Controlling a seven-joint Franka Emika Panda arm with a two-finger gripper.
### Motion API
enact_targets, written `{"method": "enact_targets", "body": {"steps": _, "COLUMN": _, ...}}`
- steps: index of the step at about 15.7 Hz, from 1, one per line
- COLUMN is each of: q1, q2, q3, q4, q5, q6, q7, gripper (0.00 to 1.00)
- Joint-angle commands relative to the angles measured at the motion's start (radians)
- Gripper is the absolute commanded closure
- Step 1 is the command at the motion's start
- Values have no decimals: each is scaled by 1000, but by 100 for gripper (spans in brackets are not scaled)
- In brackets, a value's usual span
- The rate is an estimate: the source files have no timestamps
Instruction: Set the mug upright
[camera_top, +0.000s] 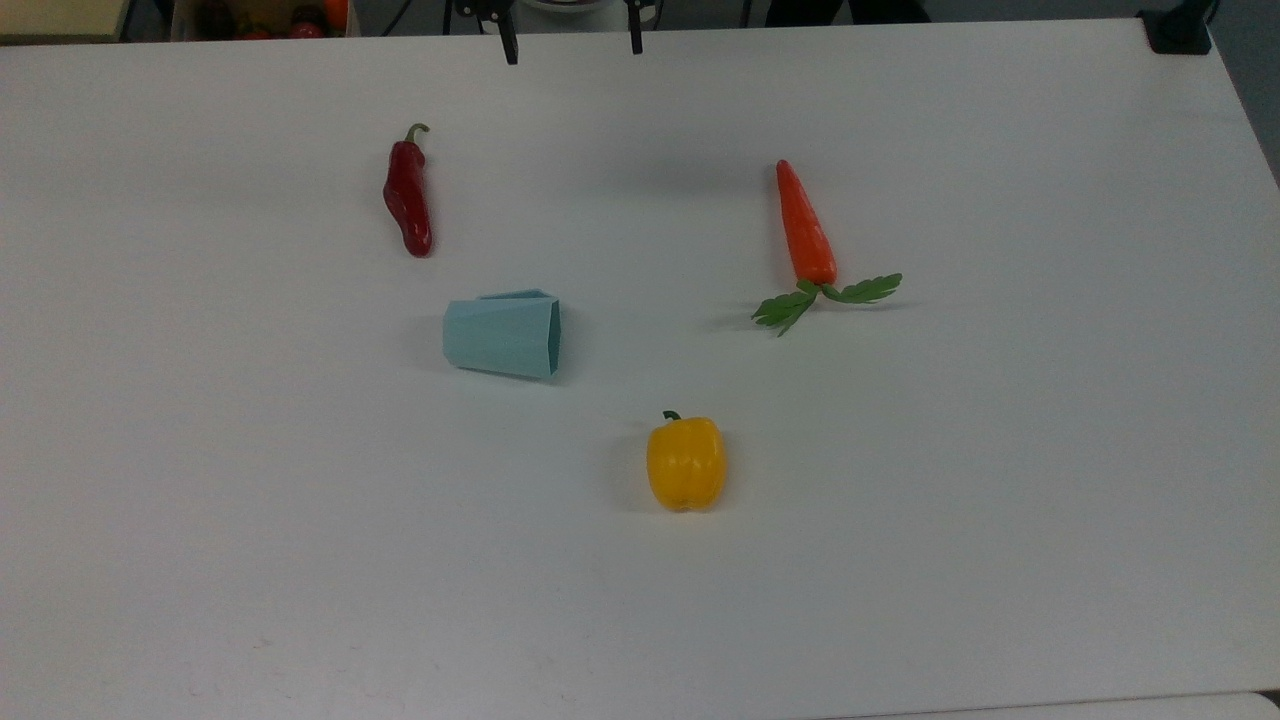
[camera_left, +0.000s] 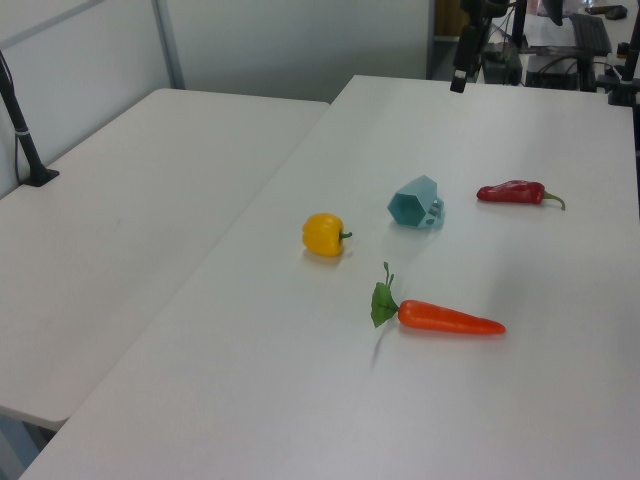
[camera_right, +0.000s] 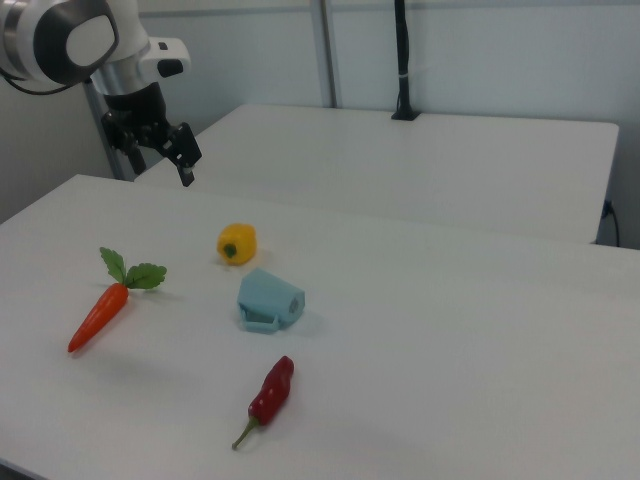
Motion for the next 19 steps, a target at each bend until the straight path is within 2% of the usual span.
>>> {"method": "enact_targets", "body": {"steps": 1, "q1": 14, "q2": -23, "q3": -11, "q4": -32, "q5": 21, "q6": 11, "q7": -26, "gripper": 0}}
{"method": "enact_targets", "body": {"steps": 19, "q1": 11, "q2": -11, "q3": -11, "q4": -26, "q5": 4, "q6": 7, "q7": -35, "gripper": 0}}
